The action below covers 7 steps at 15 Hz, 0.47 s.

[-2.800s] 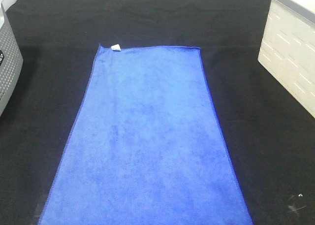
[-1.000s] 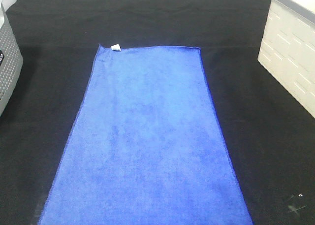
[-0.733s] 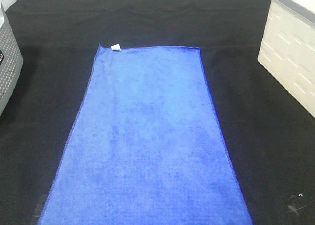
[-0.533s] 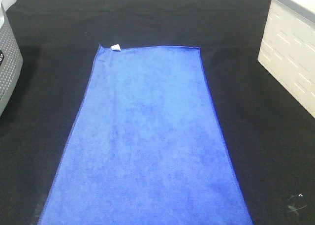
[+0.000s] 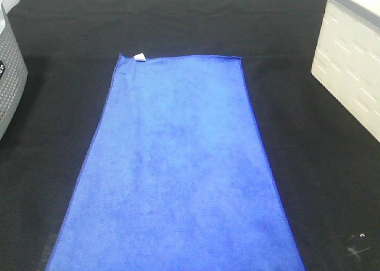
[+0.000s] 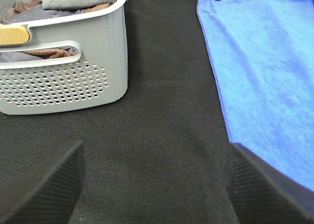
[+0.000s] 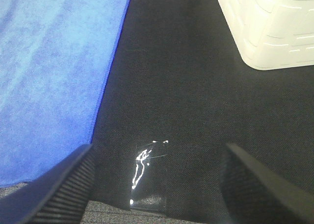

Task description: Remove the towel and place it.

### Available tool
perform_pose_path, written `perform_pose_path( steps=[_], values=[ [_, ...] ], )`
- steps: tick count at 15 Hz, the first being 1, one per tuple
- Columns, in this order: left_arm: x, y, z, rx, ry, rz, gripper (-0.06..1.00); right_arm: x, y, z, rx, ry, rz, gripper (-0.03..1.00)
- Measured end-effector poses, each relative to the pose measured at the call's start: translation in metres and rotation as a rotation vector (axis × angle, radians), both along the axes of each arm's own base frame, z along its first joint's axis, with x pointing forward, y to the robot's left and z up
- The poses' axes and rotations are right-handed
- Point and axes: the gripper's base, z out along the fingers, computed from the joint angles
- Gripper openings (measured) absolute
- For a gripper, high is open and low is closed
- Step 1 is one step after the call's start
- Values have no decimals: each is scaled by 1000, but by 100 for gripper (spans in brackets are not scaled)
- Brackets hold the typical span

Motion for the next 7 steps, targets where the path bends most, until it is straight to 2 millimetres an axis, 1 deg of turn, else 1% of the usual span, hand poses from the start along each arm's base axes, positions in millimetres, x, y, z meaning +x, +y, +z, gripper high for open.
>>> perform_pose_path(
  steps=[7],
  values=[
    [0, 0, 0, 0, 0, 0, 72, 0, 0, 0, 0, 0, 0, 68]
  ],
)
